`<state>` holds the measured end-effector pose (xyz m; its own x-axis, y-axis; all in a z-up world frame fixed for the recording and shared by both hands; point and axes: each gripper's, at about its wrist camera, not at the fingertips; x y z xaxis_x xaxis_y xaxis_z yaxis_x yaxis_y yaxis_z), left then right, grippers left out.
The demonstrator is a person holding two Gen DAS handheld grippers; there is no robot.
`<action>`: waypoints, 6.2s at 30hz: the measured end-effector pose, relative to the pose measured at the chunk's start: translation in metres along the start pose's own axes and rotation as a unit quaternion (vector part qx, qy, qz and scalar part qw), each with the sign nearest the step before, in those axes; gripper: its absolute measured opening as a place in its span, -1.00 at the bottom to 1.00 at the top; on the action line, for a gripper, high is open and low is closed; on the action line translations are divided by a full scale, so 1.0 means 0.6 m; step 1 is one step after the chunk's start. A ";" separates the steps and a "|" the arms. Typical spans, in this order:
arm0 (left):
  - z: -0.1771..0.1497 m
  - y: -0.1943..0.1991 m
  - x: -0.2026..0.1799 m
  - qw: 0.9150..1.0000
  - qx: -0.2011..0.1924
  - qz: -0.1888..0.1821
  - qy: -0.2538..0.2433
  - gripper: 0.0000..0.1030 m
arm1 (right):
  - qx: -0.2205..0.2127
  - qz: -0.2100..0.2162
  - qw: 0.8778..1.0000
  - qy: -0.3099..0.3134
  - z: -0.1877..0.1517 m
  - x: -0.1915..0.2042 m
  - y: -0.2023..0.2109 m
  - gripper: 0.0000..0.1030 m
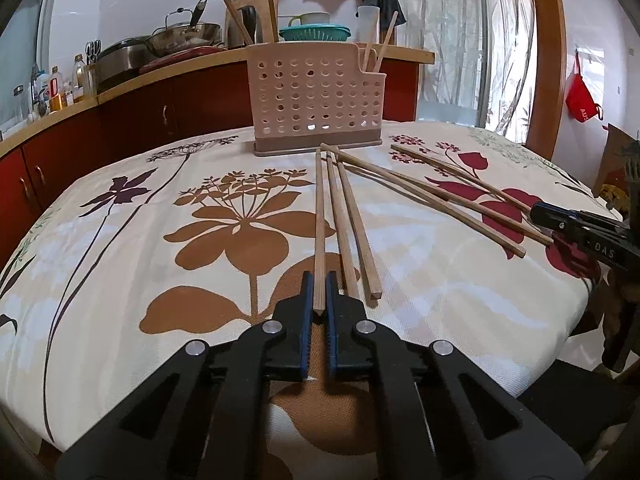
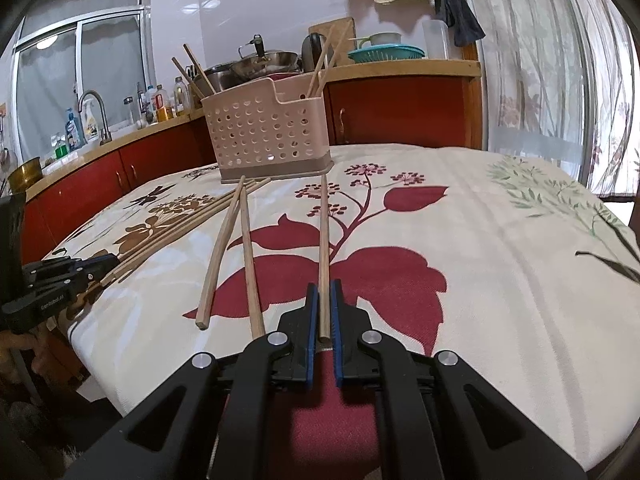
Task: Organize utensils
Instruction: 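Lift the chopstick upright with the right tool over the beige holder, then lower the chopstick into the holder and open the right tool, then move the open right tool back to the remaining chopsticks, then close the right tool on another wooden chopstick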
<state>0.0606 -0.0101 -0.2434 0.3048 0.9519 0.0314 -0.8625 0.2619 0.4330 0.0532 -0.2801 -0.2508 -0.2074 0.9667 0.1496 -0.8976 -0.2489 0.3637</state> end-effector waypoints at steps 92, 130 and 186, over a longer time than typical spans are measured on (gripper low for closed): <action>0.512 -0.054 0.072 0.968 -0.253 -0.007 -0.006 -0.87 | -0.139 0.060 0.989 0.004 0.458 0.037 -0.131 -0.86; 0.322 0.019 0.065 0.988 -0.150 0.016 0.034 0.38 | -0.078 0.025 0.997 -0.007 0.293 0.034 -0.041 -0.11; -0.002 -0.005 -0.001 1.000 0.005 -0.001 0.015 -0.55 | 0.009 0.064 0.998 0.000 -0.014 0.034 -0.001 -0.58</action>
<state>0.0622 -0.0114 -0.2457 0.2935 0.9560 0.0043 -0.8581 0.2614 0.4420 0.0462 -0.2595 -0.2556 -0.3190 0.9273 0.1960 -0.8571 -0.3705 0.3578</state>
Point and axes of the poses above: each gripper's, at about its wrist camera, not at the fingertips, and y roughly against the way its jaws point, x to its left, z to its top, and after that the axes turned 9 degrees about -x, right-handed
